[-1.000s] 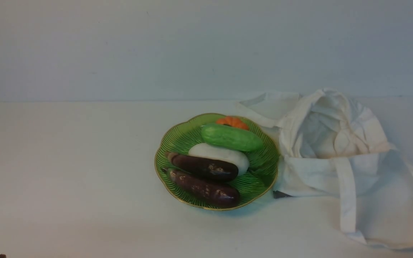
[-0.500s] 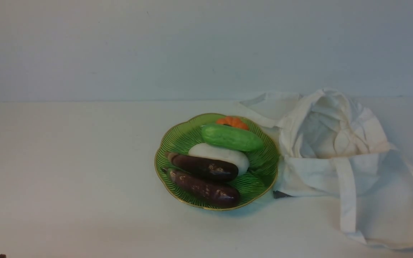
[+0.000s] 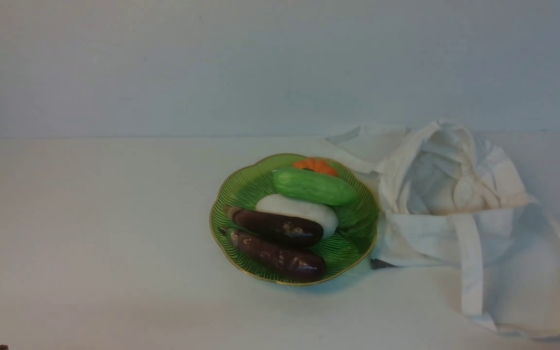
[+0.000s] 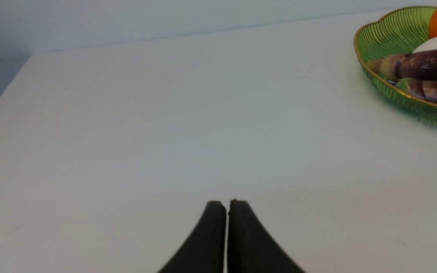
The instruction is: Take vegetables from cloth bag on white table place on plate.
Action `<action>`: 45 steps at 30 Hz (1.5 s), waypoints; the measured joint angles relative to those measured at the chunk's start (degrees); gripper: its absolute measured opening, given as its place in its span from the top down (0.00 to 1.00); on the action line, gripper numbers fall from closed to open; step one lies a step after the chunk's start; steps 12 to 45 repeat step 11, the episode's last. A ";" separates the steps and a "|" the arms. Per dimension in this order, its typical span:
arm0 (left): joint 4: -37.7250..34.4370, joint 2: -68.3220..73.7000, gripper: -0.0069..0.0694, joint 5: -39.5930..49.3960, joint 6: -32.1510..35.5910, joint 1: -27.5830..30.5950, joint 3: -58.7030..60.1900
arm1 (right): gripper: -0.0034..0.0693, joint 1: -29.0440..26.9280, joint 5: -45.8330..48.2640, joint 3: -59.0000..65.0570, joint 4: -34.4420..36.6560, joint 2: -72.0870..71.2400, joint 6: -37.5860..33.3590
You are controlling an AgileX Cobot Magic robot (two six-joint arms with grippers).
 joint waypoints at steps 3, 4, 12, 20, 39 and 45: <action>0.00 0.00 0.92 0.00 0.00 0.00 0.00 | 0.97 0.00 0.00 0.00 0.00 0.00 0.00; 0.00 0.00 0.92 0.00 0.00 0.00 0.00 | 0.97 0.00 0.00 0.00 0.00 0.00 0.00; 0.00 0.00 0.92 0.00 0.00 0.00 0.00 | 0.97 0.00 0.00 0.00 0.00 0.00 0.45; 0.00 0.00 0.92 0.00 0.00 0.00 0.00 | 0.97 0.00 0.00 0.00 0.00 0.00 0.45; 0.00 0.00 0.92 0.00 0.00 0.00 0.00 | 0.97 0.00 0.00 0.00 0.00 0.00 0.45; 0.00 0.00 0.92 0.00 0.00 0.00 0.00 | 0.97 0.00 0.00 0.00 0.00 0.00 0.45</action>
